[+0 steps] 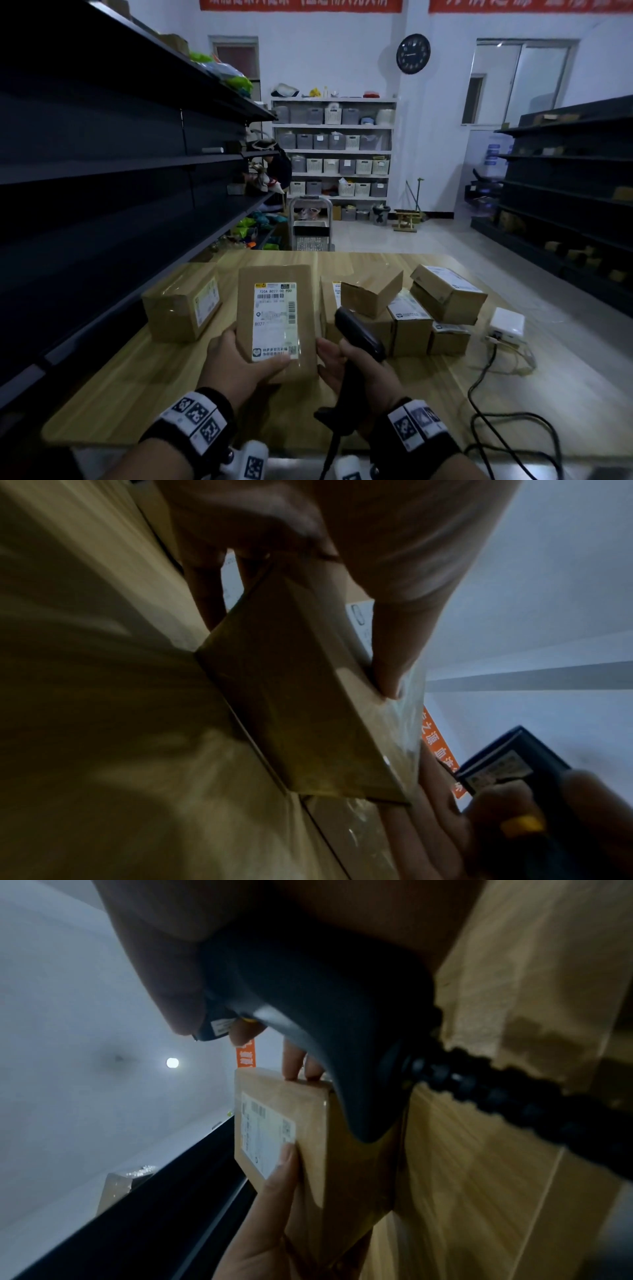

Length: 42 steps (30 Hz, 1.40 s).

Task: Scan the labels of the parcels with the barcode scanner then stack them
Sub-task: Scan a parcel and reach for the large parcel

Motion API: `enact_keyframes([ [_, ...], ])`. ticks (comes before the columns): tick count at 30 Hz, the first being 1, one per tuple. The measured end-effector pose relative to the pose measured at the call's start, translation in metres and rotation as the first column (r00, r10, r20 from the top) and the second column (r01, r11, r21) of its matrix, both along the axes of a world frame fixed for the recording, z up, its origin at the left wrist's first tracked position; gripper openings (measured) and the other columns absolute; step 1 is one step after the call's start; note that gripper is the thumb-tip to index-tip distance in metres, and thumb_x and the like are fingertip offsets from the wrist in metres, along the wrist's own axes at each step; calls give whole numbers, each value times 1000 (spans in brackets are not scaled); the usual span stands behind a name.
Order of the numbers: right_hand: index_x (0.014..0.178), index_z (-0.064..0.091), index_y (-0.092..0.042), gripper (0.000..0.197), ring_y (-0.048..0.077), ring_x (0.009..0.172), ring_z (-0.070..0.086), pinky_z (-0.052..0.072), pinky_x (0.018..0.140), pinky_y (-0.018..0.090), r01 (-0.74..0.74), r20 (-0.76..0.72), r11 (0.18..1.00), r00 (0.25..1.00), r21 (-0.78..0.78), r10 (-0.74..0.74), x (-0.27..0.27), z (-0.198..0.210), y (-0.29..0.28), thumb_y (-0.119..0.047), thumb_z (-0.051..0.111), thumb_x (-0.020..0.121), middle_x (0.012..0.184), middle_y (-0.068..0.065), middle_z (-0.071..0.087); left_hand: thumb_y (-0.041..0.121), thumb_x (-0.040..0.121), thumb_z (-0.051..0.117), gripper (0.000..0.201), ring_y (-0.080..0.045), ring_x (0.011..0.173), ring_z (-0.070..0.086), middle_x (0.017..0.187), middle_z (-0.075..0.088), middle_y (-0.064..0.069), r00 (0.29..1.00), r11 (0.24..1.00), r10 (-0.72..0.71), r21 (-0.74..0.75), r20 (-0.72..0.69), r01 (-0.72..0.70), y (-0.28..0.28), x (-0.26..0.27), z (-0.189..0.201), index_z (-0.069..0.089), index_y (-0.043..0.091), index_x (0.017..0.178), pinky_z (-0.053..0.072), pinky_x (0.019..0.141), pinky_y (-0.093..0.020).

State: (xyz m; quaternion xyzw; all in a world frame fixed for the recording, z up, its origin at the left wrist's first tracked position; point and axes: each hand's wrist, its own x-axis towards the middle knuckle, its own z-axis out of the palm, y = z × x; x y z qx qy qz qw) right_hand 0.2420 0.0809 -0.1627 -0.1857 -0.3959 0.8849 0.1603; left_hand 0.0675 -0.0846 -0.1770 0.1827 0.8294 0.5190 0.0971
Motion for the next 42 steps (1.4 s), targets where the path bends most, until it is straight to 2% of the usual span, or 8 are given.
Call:
enact_keyframes([
  [4, 120, 74, -5, 37, 32, 121, 73, 50, 100, 59, -13, 24, 997, 1000, 76, 11, -3, 12, -5, -15, 76, 84, 123, 15, 79, 55, 75, 93, 80, -19, 103, 74, 123, 72, 2, 996, 980, 23, 196, 89, -40, -10, 4, 1, 57, 24, 140, 64, 81, -41],
  [7, 101, 86, -9, 20, 33, 121, 73, 48, 102, 63, -35, 47, 995, 998, 98, 30, -6, 16, -6, -17, 81, 83, 122, 16, 80, 36, 88, 88, 58, -26, 100, 75, 120, 72, -4, 971, 922, 18, 371, 239, -109, -17, 0, 0, 53, 23, 132, 62, 77, -43],
  [14, 131, 65, -6, 107, 38, 124, 71, 43, 118, 62, -15, 5, 986, 1000, 168, 15, -27, 16, -8, -29, 110, 36, 126, 22, 77, 54, 28, 109, 122, -45, 107, 76, 123, 75, -21, 869, 796, -91, 561, 486, -230, -19, -24, -10, 59, 22, 135, 63, 91, -65],
  [17, 131, 63, -1, 84, 40, 120, 73, 50, 112, 59, 9, -6, 974, 1000, 226, -8, -29, 23, -9, -21, 99, 58, 123, 25, 77, 47, 63, 102, 97, -44, 107, 75, 127, 73, -21, 866, 741, -110, 621, 488, -256, -21, -23, -13, 54, 22, 144, 64, 86, -60],
  [21, 128, 67, -1, 63, 37, 109, 76, 60, 97, 54, 47, 29, 955, 998, 291, -58, -34, 33, -8, -20, 87, 71, 118, 24, 78, 17, 98, 76, 51, -39, 101, 72, 124, 73, -25, 844, 639, -146, 701, 516, -318, -27, -28, -22, 55, 10, 144, 65, 53, -41],
  [30, 79, 81, -12, 20, 37, 80, 66, 56, 81, 55, -74, 156, 868, 988, 491, -3, -38, 69, -13, -28, 82, 91, 85, 19, 70, 27, 61, 103, 80, -45, 113, 75, 127, 77, -19, 860, 601, -113, 723, 497, -340, -20, -40, -39, 62, 30, 130, 56, 97, -77],
  [34, 91, 66, -6, 23, 27, 56, 57, 51, 62, 41, -73, 179, 844, 983, 532, -27, -41, 81, -16, -23, 80, 93, 66, 13, 58, 23, 79, 96, 72, -41, 110, 77, 126, 77, -14, 890, 616, -42, 713, 454, -334, -21, -35, -40, 57, 33, 139, 60, 95, -72],
  [42, 96, 70, -6, 18, 27, 58, 51, 42, 61, 42, -192, 336, 717, 940, 670, -62, -45, 116, -34, -19, 80, 91, 68, 15, 53, 55, 44, 100, 102, -33, 109, 77, 125, 76, -6, 939, 691, 67, 663, 337, -287, -19, -31, -38, 57, 42, 135, 64, 93, -61],
])
